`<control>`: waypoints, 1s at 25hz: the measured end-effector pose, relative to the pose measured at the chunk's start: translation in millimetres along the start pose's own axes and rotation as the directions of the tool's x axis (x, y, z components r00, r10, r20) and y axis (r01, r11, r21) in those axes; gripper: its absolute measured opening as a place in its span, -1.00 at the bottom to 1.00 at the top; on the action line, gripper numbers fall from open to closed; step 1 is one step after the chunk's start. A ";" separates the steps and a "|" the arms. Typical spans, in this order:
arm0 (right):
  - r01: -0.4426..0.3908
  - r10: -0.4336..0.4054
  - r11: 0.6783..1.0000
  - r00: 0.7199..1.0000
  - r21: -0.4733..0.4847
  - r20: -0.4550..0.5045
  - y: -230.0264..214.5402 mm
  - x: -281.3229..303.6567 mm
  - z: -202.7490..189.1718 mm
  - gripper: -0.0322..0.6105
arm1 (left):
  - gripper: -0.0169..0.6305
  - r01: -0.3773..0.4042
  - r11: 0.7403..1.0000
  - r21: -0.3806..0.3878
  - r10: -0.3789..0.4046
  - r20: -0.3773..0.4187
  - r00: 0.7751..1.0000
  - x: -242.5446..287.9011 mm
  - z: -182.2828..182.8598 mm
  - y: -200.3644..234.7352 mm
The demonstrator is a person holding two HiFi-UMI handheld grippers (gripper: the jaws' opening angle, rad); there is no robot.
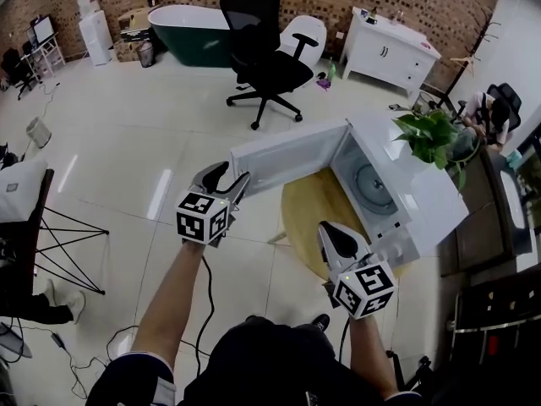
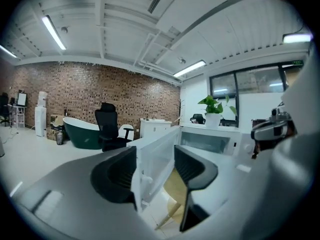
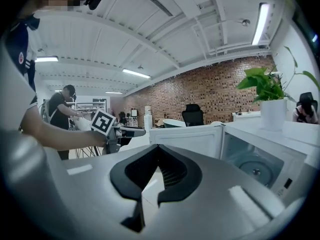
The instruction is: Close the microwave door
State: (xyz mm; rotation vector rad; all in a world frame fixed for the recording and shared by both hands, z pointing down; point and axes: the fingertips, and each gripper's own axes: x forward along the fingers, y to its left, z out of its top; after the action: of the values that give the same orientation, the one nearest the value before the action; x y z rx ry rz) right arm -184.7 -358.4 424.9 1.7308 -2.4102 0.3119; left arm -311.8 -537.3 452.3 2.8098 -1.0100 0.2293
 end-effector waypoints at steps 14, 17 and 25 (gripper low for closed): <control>0.073 -0.073 0.997 0.997 0.012 -0.020 -15.8 -12.6 -7.7 -0.89 | -0.08 0.100 0.995 0.019 -0.099 -0.043 0.994 43.7 3.9 16.5; 0.058 -0.057 0.998 0.998 0.011 -0.019 -10.8 -11.7 -5.5 -0.89 | -0.08 0.114 0.993 0.015 -0.114 -0.048 0.992 37.0 3.1 7.0; 0.013 -0.013 1.000 1.000 0.011 -0.026 -4.8 -22.5 -8.8 -0.89 | -0.09 0.187 0.982 0.025 -0.185 -0.079 0.980 9.3 -10.0 -51.7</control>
State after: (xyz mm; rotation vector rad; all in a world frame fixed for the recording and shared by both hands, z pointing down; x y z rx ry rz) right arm -172.9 -337.0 428.2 1.7359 -2.3827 0.3446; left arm -272.5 -501.8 459.4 2.8766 -0.7283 0.3300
